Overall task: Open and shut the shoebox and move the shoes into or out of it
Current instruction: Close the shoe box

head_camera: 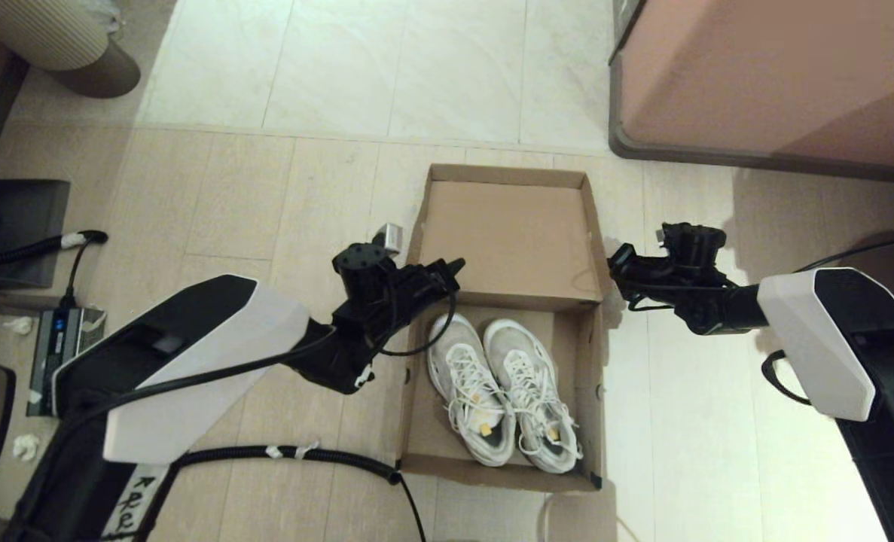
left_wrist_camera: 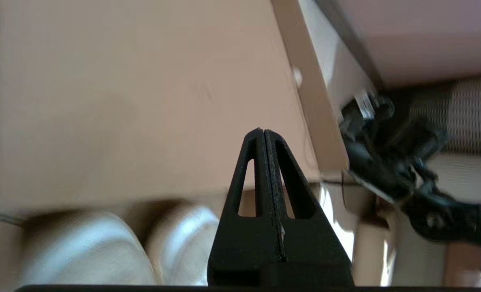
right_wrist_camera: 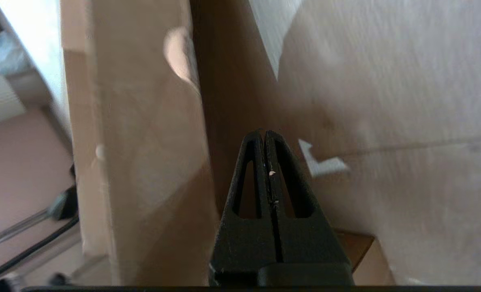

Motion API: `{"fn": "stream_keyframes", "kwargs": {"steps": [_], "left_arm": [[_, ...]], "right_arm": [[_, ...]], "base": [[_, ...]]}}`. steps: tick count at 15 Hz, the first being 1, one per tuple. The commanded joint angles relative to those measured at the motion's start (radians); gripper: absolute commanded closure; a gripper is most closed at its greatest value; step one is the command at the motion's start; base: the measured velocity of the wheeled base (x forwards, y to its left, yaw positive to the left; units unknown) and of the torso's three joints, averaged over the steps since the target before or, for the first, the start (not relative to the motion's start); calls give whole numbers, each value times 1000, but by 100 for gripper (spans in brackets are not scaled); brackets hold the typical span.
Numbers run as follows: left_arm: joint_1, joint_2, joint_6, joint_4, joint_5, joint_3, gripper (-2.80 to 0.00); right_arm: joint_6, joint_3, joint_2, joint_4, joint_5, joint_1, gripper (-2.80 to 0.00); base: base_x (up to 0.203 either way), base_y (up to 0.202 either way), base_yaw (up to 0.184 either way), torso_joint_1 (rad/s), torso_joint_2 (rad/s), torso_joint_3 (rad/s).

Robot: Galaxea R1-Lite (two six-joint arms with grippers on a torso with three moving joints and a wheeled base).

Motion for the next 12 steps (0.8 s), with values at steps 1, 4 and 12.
{"fn": "stream_keyframes", "kwargs": {"steps": [1, 4, 12], "left_arm": [[-17, 39, -3, -5, -2, -13, 0], [-36, 82, -3, 6, -2, -63, 0], [-64, 247, 19, 169, 1, -321, 0]], "right_arm": [[31, 0, 13, -5, 31, 0, 0], [148, -12, 21, -39, 118, -2, 0], [389, -11, 46, -179, 272, -16, 0]], "base": [[0, 0, 0, 0, 0, 0], [0, 0, 0, 0, 0, 0], [0, 0, 0, 0, 0, 0]]}}
